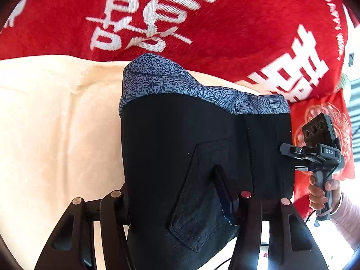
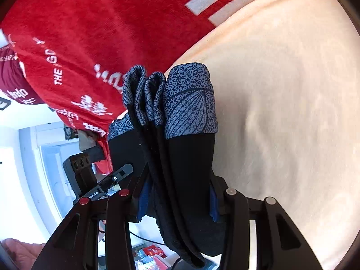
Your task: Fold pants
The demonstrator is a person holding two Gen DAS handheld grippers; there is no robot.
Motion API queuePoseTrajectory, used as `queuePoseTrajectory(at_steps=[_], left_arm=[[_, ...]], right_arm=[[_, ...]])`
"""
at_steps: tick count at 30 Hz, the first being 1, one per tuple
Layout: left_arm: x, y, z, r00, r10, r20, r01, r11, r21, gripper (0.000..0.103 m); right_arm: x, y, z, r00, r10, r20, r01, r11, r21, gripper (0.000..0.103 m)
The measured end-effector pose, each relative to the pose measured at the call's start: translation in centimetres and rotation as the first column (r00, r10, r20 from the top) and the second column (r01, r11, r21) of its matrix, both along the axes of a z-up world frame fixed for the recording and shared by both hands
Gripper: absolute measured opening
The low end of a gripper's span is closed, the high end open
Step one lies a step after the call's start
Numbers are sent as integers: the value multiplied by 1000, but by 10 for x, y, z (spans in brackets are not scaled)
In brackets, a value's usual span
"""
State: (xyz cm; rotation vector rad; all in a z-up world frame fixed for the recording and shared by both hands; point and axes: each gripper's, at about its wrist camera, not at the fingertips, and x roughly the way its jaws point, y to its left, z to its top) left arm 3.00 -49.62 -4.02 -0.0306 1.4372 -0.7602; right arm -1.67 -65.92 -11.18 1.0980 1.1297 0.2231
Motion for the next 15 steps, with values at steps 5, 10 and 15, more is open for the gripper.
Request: queuePoseTrajectory(at_steps=[5,10,15], left_arm=[[-28,37,19,1000,-20,5,20,1000,14,59],[-44,74,-18,999,8,-41,-3,994,109,63],[-49,91,-37,998,61,-5,-59,982,181,86]], right_arm=[[-31,35,1,1000,-14,3,14,1000,23,46],[-39,60,-35,993,3,-114,-8,999,-39,51],[-40,69,-38,987,-34,-157,8,987,-162,70]])
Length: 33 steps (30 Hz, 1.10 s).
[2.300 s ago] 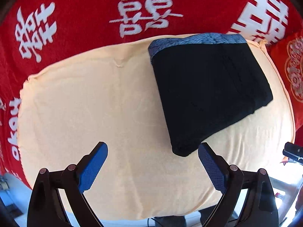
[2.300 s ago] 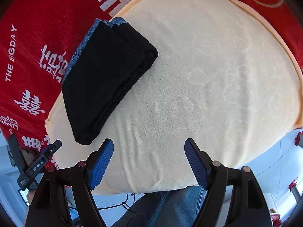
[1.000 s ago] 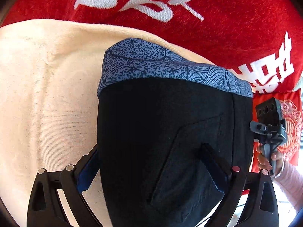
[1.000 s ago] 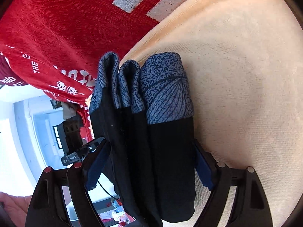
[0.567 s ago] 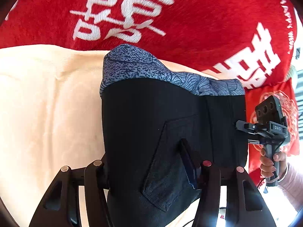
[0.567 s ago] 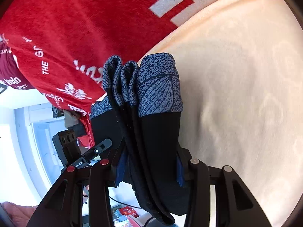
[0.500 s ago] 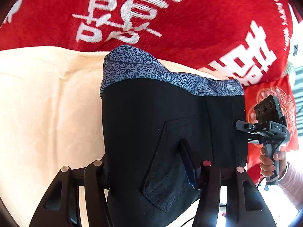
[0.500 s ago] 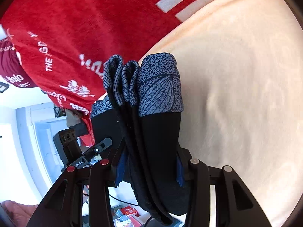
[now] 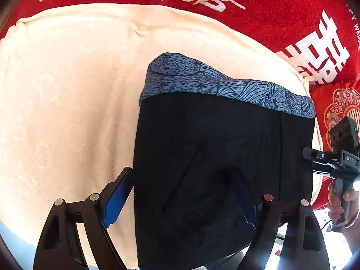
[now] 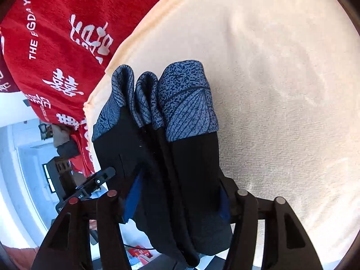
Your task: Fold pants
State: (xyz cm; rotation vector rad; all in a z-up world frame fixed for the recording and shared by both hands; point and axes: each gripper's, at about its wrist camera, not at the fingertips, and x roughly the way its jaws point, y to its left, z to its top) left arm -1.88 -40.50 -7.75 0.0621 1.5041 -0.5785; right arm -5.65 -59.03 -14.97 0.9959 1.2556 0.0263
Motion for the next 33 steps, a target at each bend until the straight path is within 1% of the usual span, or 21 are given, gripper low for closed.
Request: queuePoseTrajectory(at_steps=[2,5,6,7,9,12,14,16,17,18,19,20,23,25,28,31,33], left_arm=[[-1,2,4,1000,1,12,-1,1000,18,87],[-5,-2,13,999,-23,44,20,998,67,87],[-7,-2,16,997,-34,65,28,995,91,87],[-10,-3,21,994,-49,94,37,991,130,87],[-14,-8,28,990,-66,127,44,985,166,87],[-21,-8,38,988,-74,133,49,981,186,87],[-26,-8,41,988,-81,131,54,979,199,87],[-33,-11,42,988,-94,124,64,972,226,87],[-36,-11,44,987,-103,124,71,968,242,88],[-40,-11,46,986,-111,127,75,964,256,93],[-43,-9,49,985,-114,133,76,961,266,103],[-46,-8,56,982,-114,148,71,961,267,103],[-54,-4,74,977,-121,176,71,961,269,103],[-58,-2,85,974,-125,189,72,962,263,103],[-66,-9,98,968,-136,209,76,959,272,103],[-74,-7,115,959,-151,239,75,952,298,103],[-79,0,125,959,-146,243,74,956,283,103]], right_arm=[[-7,-3,2,999,-15,-45,12,998,-57,80],[-19,-5,9,996,-37,-76,27,992,-123,81],[-23,-4,11,995,-45,-87,31,989,-147,82],[-27,-4,12,993,-55,-100,37,984,-173,83],[-38,-5,14,991,-76,-112,53,979,-197,84],[-48,2,22,986,-113,-122,82,969,-232,85],[-52,12,31,986,-112,-121,75,959,-274,85],[-56,21,42,986,-110,-123,64,943,-327,86],[-57,26,46,987,-107,-122,59,937,-345,87],[-55,32,51,987,-104,-121,54,931,-361,90],[-56,39,59,988,-98,-118,46,922,-384,100],[-57,46,66,990,-93,-109,41,914,-404,103],[-57,67,89,994,-68,-82,22,882,-471,103],[-57,81,103,995,-57,-80,9,863,-505,103],[-59,101,120,996,-45,-81,-5,848,-531,103],[-66,116,138,996,-59,-71,10,839,-544,103],[-69,124,147,995,-68,-67,19,834,-552,103]])
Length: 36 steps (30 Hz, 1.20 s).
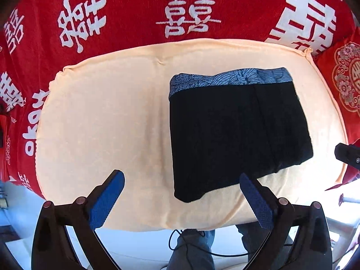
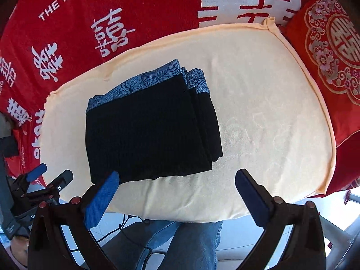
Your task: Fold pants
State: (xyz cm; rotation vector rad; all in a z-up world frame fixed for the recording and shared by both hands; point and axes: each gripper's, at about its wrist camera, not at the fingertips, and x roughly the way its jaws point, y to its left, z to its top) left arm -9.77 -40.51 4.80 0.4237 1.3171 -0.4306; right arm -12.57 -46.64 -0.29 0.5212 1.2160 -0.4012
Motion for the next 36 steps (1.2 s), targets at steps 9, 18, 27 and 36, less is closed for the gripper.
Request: queuePoseTrajectory(at_steps=[9,18,27,36], left_arm=[[-20,15,36,1000,-2,-2,2,999,-52,103],[-33,29,68,999,-28,41,31,997,-69,103],[-53,16,72,999,41,15,-41,998,-56,103],[-75,-1,95,996,44,83,-44,999,2,103]], right_arm=[[-19,33,33,1000,-21,-22,19,997,-68,103],[-26,55,43,998,41,-44,-45,996,-82,103],[-40,53,54,991,112,-79,-122,983,-136,103],[-44,33,65,984,147,-96,-161,973,-164,103]])
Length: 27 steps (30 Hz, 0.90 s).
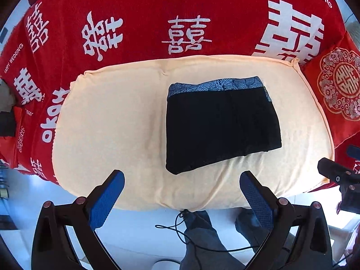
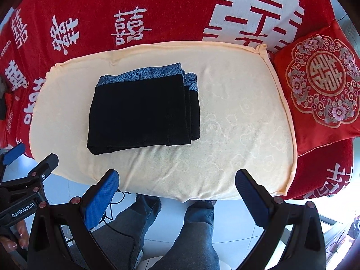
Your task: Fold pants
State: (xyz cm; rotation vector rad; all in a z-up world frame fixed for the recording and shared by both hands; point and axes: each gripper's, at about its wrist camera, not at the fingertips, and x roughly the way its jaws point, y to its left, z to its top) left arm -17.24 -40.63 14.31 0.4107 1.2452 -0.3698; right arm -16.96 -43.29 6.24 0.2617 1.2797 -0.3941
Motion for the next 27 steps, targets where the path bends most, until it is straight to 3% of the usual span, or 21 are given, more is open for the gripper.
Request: queuePoseTrajectory(at_steps=[13,27], left_arm=[[-11,-14,0,999,-43,15,42,997,58,103],[-9,-14,0,999,-34,18,33,998,60,103]], right_arm=[[2,0,-5,1000,26,-2,-26,1000,18,103],[8,4,-5,999,44,-11,-44,999,9,103]])
